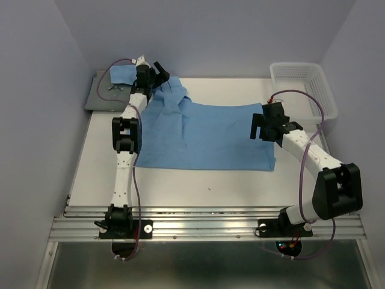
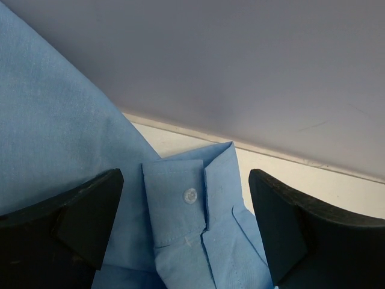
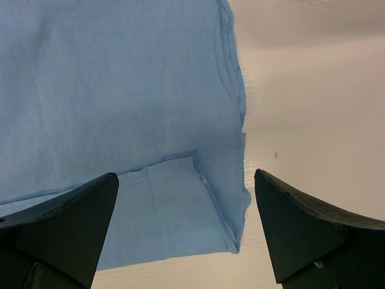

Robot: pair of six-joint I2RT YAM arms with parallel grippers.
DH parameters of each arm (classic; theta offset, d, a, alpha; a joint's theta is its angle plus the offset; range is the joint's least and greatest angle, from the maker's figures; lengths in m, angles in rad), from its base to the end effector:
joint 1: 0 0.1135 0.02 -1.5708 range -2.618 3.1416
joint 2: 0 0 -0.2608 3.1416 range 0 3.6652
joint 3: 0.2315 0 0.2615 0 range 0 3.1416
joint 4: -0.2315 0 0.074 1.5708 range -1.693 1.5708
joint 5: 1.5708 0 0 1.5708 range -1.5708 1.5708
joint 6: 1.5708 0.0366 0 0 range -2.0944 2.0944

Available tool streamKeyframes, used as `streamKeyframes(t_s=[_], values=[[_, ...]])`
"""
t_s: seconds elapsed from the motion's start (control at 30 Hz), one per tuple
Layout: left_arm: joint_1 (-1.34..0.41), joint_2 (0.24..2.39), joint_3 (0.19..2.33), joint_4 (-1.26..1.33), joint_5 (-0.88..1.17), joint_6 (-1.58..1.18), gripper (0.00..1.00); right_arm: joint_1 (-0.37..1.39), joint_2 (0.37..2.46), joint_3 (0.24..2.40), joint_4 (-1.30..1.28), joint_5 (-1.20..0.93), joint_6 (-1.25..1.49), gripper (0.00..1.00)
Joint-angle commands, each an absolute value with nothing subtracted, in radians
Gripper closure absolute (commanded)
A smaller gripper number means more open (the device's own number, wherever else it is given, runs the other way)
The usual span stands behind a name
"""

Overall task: Fold and stack the long sleeve shirts
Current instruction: Fold the shirt

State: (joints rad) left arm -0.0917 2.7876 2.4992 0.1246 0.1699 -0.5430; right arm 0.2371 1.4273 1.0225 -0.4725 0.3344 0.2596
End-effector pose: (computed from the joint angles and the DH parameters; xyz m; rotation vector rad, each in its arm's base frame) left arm 0.6311 -0.0642 0.1711 -0.2710 1.7509 -0.6108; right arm 0.3038 0.0611 0.2430 0.1724 2.3851 -0.1785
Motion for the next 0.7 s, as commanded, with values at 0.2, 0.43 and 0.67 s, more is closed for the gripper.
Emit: streamKeyframes(t_s=[0.2, 0.43, 0.67], values=[[-0.1, 2.775, 2.533, 0.158, 0.199, -0.598, 0.01, 0.244, 1.43, 1.091, -0.483, 0.407, 0.215, 0.0], [-0.104, 2.743, 2.464, 0.12, 0.232, -0.627, 0.04, 0.244, 1.424, 1.092, -0.491, 0.411, 0.212, 0.0], [-0.12, 2.726, 2.427, 0.179, 0.232, -0.606, 0.35, 0.244, 1.396, 1.072, -0.497, 0.41, 0.215, 0.0]])
